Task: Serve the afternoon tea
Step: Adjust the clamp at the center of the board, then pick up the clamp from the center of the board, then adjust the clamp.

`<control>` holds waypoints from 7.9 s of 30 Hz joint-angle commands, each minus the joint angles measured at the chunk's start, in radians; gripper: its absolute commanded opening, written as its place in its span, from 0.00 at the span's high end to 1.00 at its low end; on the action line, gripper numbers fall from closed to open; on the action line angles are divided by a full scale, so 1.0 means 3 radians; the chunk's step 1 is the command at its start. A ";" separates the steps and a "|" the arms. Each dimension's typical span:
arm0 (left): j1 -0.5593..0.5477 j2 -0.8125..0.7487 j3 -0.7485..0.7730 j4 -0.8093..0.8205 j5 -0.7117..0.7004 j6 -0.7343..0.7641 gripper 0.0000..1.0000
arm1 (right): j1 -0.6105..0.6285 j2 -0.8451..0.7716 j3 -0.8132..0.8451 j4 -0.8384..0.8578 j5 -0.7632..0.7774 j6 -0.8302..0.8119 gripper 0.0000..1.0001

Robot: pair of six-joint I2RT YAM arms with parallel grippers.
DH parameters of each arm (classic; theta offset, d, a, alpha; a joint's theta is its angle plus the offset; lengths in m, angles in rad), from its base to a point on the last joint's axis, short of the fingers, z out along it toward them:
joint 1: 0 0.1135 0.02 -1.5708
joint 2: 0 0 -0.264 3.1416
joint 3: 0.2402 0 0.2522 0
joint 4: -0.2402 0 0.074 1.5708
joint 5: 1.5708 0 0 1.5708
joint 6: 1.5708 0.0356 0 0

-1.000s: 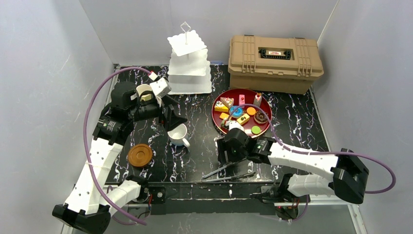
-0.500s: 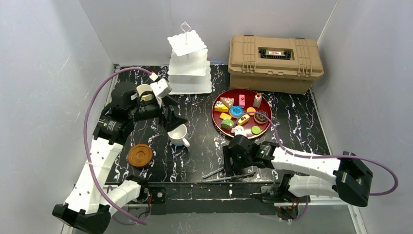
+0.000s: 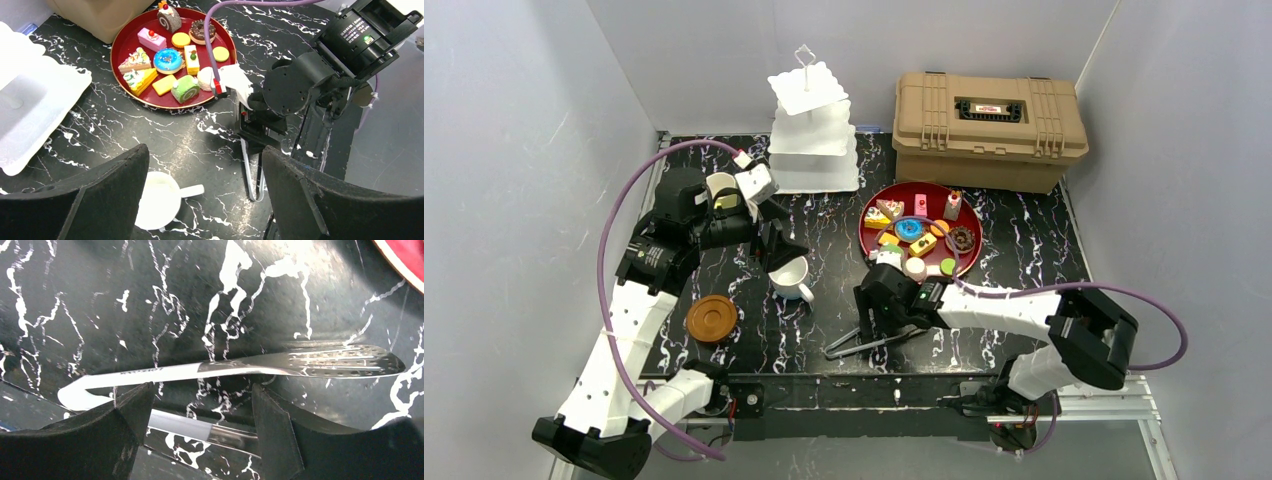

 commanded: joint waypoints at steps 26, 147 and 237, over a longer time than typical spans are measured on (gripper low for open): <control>0.0003 -0.0106 0.0004 -0.0199 0.0104 0.0156 0.19 | 0.0292 0.1040 0.1148 -0.0109 0.0267 -0.0303 0.45; 0.0236 -0.0219 -0.0480 0.2728 0.1138 -0.3328 1.00 | -0.1382 -0.1036 0.0140 0.4854 -0.2480 0.0518 0.02; -0.1012 -0.0289 -0.0611 0.1351 -0.1102 0.1591 0.18 | -0.0370 -0.0745 0.1308 0.1985 -0.0316 -0.0900 0.79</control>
